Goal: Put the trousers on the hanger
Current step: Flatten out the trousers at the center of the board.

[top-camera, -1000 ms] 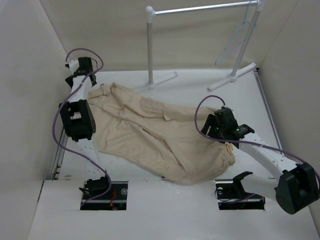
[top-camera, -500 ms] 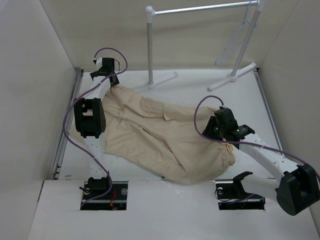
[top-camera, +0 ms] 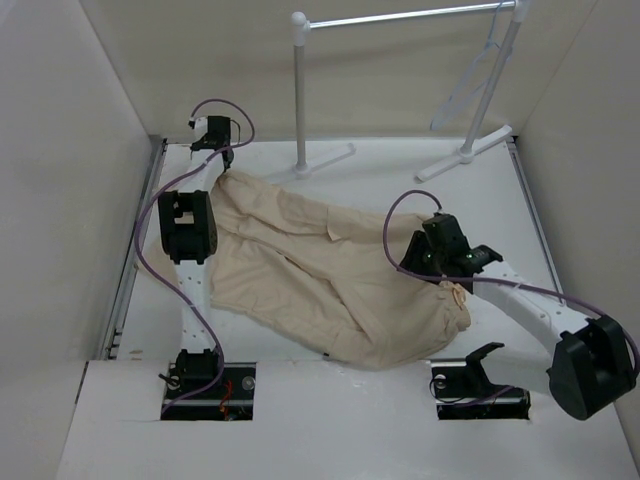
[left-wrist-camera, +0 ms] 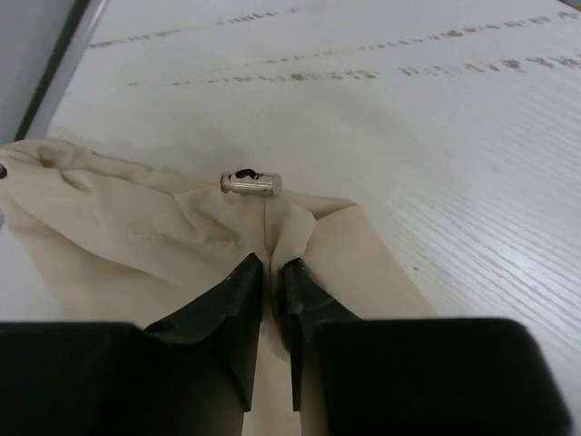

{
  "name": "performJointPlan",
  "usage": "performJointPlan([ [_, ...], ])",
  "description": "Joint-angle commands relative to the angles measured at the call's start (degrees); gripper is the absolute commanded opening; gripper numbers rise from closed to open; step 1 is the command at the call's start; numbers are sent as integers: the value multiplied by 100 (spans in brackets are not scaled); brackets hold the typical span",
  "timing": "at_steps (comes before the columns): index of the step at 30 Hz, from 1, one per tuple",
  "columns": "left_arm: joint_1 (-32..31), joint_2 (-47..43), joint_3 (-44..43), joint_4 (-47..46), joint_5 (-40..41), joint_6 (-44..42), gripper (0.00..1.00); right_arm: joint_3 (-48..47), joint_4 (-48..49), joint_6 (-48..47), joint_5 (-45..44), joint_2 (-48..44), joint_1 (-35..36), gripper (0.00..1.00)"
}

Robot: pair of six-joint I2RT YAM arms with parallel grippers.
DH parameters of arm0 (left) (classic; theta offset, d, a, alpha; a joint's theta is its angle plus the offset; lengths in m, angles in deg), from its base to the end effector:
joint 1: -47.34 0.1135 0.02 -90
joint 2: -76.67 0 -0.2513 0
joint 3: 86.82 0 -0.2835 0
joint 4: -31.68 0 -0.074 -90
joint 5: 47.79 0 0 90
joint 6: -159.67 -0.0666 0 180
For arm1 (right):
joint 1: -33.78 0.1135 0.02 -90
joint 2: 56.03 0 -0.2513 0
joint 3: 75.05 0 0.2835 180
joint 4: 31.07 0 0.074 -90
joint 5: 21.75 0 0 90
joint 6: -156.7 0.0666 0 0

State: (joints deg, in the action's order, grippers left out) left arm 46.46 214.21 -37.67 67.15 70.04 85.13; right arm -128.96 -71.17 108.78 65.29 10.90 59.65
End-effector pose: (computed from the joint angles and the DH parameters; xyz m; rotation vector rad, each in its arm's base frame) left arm 0.5859 0.0221 0.1609 -0.5244 2.1742 0.4051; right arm 0.2553 0.1200 0.1684 0.3810 2.5195 0.4202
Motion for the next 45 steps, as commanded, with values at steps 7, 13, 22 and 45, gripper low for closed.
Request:
performJointPlan([
  [7,726,-255,-1089,-83,1549,176,11,-559,125,-69,-231,293,-394,60],
  [13,849,300,-2059,-302,1576,202,36,-849,2,-157,-398,583,-675,65],
  [22,797,-928,214,-751,662,975,81,-2166,897,-306,-600,2470,-1563,74],
  [45,-1075,-5306,5762,-761,-437,2461,69,-2730,723,116,-46,3256,-3117,0],
])
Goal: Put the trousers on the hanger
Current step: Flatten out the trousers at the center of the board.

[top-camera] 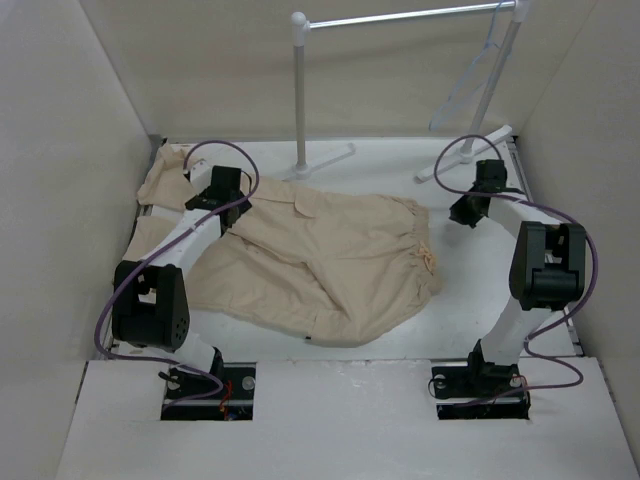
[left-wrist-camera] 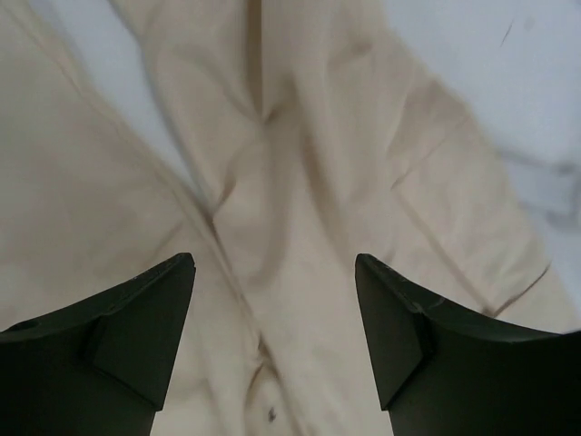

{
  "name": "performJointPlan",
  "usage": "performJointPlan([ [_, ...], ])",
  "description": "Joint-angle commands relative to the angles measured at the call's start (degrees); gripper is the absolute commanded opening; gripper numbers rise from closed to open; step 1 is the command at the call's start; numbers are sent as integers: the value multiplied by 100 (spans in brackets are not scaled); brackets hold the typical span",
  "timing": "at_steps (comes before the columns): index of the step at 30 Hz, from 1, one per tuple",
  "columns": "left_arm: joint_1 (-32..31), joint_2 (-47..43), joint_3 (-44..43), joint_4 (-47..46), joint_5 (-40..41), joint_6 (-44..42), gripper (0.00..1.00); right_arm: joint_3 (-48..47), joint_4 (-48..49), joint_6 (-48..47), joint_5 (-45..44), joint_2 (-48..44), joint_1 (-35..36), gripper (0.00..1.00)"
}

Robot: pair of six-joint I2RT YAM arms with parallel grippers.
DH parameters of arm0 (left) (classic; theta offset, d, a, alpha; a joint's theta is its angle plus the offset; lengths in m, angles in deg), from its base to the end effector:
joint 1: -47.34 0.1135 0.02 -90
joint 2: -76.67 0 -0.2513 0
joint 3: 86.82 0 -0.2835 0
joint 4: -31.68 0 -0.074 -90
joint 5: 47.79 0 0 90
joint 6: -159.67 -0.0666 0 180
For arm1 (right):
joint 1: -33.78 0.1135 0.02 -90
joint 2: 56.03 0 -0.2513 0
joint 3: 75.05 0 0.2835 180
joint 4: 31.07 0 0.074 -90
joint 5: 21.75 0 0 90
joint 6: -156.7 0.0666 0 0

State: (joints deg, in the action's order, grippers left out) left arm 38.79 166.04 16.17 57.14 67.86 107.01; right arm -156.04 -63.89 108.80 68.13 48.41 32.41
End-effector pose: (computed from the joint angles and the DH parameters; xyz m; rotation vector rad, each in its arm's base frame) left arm 0.3999 -0.0310 0.2219 -0.7643 2.0168 0.0402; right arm 0.4207 -0.0102 0.1271 0.9547 2.3925 0.2692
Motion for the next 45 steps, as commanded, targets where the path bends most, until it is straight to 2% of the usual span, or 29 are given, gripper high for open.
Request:
performJointPlan([
  [1,-396,-655,536,328,-192,274,68,-40,-23,113,-435,-573,-552,0],
  [3,-502,-972,870,486,-200,291,67,-162,-119,140,-672,-662,-903,1],
  [5,-555,-1210,1135,618,-227,335,66,-434,-181,149,-779,-610,-1194,10],
  [6,-598,-1359,1310,758,-262,352,64,-592,-242,149,-779,-566,-1239,18],
  [8,-643,-1631,1574,1066,-297,379,57,-882,-418,53,-770,-600,-1204,42],
  [9,-712,-1815,1714,1215,-341,449,53,-901,-523,-79,-814,-722,-978,51],
  [11,-923,-2158,1960,1409,-411,537,46,-447,-638,-176,-1006,-1204,-547,62],
  [15,-1432,-2564,2120,1595,-368,871,36,1326,-489,174,-1192,-2434,131,65],
  [18,-1845,-2512,2006,1516,-359,968,35,2567,-620,411,-1280,-3594,334,65],
  [20,-2118,-2415,1927,1419,-359,968,35,3069,-918,509,-1280,-4324,413,67],
  [23,-2365,-2353,1944,1156,-402,959,36,3405,-1104,562,-956,-4661,729,72],
  [29,-2418,-2230,2041,734,-754,959,36,3283,-823,571,-524,-3871,1371,68],
  [33,-2348,-2335,2085,637,-833,959,36,3274,-753,614,-375,-3335,1328,59],
  [34,-2322,-2379,2102,619,-833,959,37,3274,-744,597,-340,-3238,1197,51],
  [36,-2286,-2441,2138,601,-851,959,37,3300,-674,606,-409,-3237,898,25],
  [37,-2269,-2476,2146,601,-860,950,37,3326,-656,623,-514,-3350,636,18],
  [41,-2251,-2494,2146,707,-869,950,44,3274,-866,588,-866,-4079,-541,7],
  [45,-2181,-2467,2041,1031,-763,942,52,3107,-1297,395,-1463,-4756,-1614,10],
])
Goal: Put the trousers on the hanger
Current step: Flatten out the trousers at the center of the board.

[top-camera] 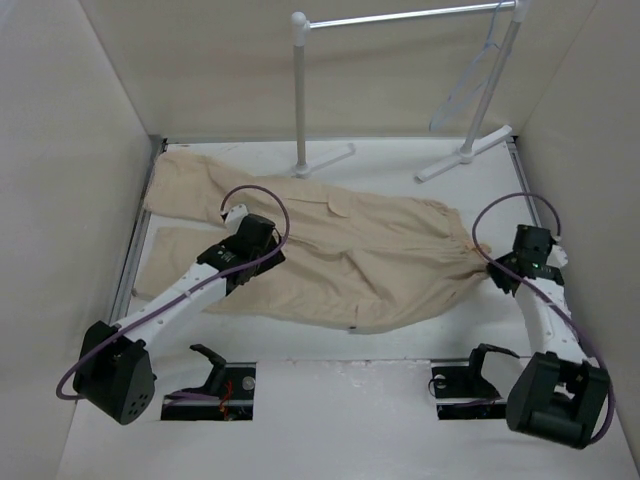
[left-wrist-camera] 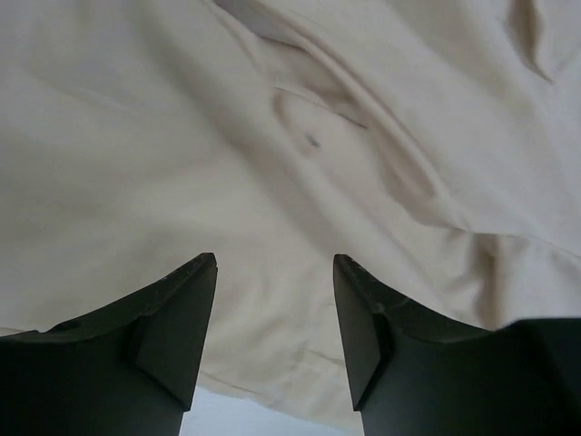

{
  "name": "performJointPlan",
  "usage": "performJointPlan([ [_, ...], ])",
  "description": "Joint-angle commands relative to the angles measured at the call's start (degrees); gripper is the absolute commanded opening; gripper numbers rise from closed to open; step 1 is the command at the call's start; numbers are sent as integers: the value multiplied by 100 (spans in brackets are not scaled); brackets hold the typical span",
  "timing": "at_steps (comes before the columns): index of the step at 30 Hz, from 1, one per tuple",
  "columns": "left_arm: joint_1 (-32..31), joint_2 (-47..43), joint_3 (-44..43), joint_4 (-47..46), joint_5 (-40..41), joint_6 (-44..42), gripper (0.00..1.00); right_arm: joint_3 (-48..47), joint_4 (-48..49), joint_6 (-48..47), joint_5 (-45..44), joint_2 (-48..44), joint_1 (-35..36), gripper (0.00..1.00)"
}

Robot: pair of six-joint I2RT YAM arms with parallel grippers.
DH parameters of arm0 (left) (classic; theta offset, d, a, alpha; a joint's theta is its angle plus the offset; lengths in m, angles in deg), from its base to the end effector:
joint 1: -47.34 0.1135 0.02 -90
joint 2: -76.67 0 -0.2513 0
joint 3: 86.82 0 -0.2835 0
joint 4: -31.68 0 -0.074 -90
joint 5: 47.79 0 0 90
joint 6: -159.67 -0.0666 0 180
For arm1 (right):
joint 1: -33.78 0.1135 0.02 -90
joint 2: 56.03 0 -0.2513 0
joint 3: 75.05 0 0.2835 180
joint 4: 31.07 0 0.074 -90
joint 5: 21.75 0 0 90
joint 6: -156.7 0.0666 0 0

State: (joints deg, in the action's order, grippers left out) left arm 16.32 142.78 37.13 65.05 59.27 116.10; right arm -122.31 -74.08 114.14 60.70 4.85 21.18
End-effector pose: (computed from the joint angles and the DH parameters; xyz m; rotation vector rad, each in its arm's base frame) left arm 0.2649 -0.1365 0.1991 -0.4572 2.2677 -0.3514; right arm 0.2423 -0.0631 0.1493 1.3179 2.1802 0.0682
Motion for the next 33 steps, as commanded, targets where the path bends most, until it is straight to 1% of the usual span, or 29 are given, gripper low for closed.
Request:
performJointPlan([
  [1,127,-168,-81,363,165,24,53,-274,-288,-165,-817,-532,-746,12],
  [2,197,-203,-90,477,244,-3,54,-283,-288,-191,-888,-621,-966,15],
  [4,390,-335,-90,732,420,-47,55,-362,-340,-148,-1063,-665,-1196,24],
  [5,513,-414,-73,872,508,-73,55,-397,-349,-60,-1116,-665,-1240,35],
  [7,785,-607,-11,1162,623,-73,55,-616,-349,37,-1178,-613,-1154,63],
  [8,926,-703,41,1268,675,-82,55,-826,-375,-50,-1170,-552,-970,70],
  [10,1199,-879,164,1392,729,-73,54,-1231,-559,-173,-1257,-560,-496,76],
  [13,1524,-872,296,1366,580,-21,50,-1505,-692,-314,-1573,-718,391,79],
  [14,1551,-819,323,1331,536,14,49,-1505,-692,-367,-1635,-744,733,79],
  [15,1534,-740,366,1270,527,67,48,-1470,-666,-402,-1609,-736,1102,75],
  [16,1543,-670,419,1208,500,120,47,-1409,-657,-402,-1470,-692,1567,69],
  [17,1595,-608,498,1155,491,172,46,-1321,-605,-359,-1321,-622,2059,60],
  [19,1814,-520,691,1111,492,304,44,-1102,-351,-192,-978,-386,3209,37],
  [20,1946,-520,753,1137,474,357,43,-1031,-271,-26,-924,-201,3798,30],
  [21,2130,-537,858,1163,465,401,41,-987,-235,132,-915,-8,4239,25],
  [22,2340,-581,972,1181,456,445,39,-978,-235,256,-932,168,4583,24],
  [24,2893,-765,1122,1417,325,559,37,-951,-209,467,-941,344,5032,25],
  [25,3236,-957,1157,1566,237,638,39,-951,-174,555,-889,380,5209,27],
  [26,3413,-1107,1167,1638,228,647,42,-951,-156,582,-862,398,5350,30],
  [28,3843,-1441,1114,1822,315,648,48,-969,-182,635,-801,354,5561,38],
  [31,4406,-1408,1061,1797,333,665,57,-829,-191,661,-652,153,5676,49],
  [33,4670,-1180,1157,1534,211,700,58,-636,-200,670,-564,-58,5676,55],
])
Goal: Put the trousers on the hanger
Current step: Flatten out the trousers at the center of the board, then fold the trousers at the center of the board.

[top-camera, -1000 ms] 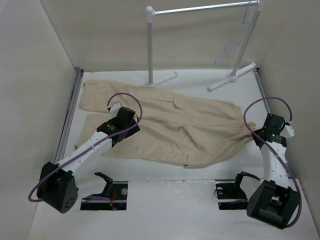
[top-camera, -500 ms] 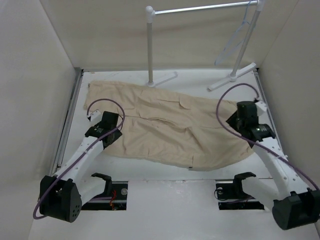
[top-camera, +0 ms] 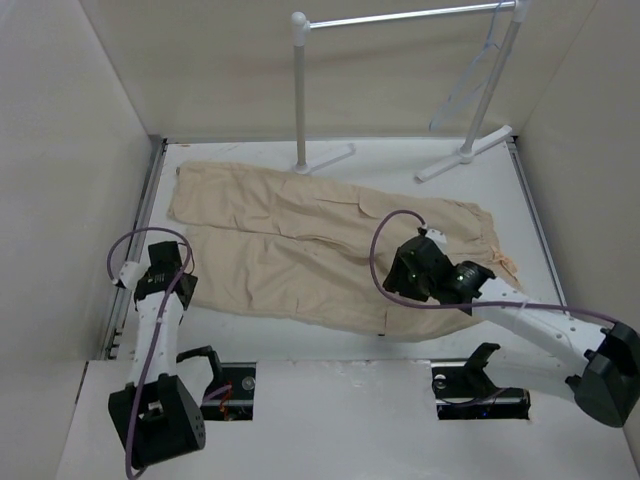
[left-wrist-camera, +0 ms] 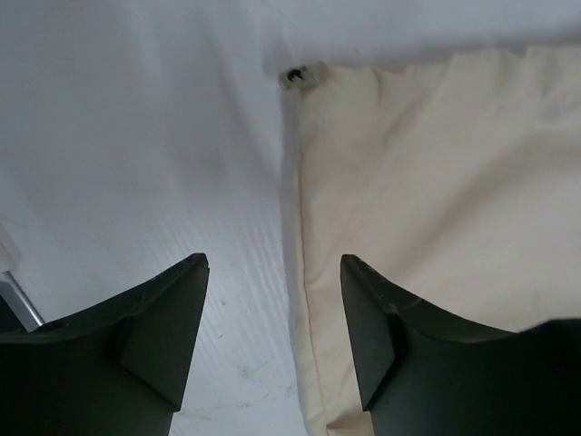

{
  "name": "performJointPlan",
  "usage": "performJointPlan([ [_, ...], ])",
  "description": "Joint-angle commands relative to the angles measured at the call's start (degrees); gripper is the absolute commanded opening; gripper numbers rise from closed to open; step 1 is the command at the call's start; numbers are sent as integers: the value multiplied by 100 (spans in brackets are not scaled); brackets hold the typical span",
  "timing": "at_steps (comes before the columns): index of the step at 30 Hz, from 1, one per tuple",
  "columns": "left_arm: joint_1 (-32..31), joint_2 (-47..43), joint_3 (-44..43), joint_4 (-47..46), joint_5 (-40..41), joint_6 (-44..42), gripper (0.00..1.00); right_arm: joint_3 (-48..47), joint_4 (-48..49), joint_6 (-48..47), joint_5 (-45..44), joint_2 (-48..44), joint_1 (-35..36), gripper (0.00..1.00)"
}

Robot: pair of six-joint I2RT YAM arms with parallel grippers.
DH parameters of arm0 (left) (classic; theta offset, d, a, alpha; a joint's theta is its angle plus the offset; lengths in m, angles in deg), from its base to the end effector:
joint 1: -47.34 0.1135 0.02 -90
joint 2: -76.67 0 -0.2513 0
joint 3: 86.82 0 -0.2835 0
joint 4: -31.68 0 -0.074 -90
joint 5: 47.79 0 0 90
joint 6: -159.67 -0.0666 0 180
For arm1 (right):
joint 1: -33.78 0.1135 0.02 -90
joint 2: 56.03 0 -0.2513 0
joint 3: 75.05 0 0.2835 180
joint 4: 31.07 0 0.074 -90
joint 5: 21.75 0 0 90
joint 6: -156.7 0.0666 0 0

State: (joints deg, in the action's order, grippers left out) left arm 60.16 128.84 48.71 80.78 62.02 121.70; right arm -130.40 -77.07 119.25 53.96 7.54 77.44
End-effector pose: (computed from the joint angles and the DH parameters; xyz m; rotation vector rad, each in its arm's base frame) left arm 0.2111 0.0712 0.1596 -1.4392 2.0247 0.1599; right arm 0.2065 0.1743 0.1856 0.2966 2.5015 0.3941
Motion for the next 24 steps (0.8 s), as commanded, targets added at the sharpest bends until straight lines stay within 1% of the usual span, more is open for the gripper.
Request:
performJointPlan([
  [1,383,329,86,-224,-135,202,58,278,82,159,153,-450,7,57],
  [2,479,443,183,-469,-188,254,59,358,65,159,154,-573,-54,59],
  [5,743,864,377,-1146,-338,273,59,586,-75,150,329,-1064,-624,65],
  [8,806,1295,491,-1683,-417,273,59,727,-461,220,497,-1653,-1467,69],
  [9,806,1401,526,-1841,-443,281,57,780,-654,272,488,-1855,-1775,70],
  [11,762,1507,544,-2018,-487,290,45,894,-1015,273,400,-2207,-2503,71],
  [13,762,1455,579,-2115,-452,325,32,982,-1279,247,382,-2462,-3233,72],
  [14,762,1411,579,-2167,-452,343,27,956,-1393,238,374,-2611,-3663,72],
  [18,657,1428,413,-2317,-347,360,16,675,-1825,229,172,-2657,-4754,70],
  [19,595,1472,360,-2343,-320,360,14,666,-1851,185,-20,-2613,-4931,70],
  [21,498,1525,299,-2353,-294,369,9,622,-1974,185,-433,-2412,-5161,69],
  [24,445,1342,246,-2247,-285,404,6,596,-2088,255,-654,-2245,-5354,68],
])
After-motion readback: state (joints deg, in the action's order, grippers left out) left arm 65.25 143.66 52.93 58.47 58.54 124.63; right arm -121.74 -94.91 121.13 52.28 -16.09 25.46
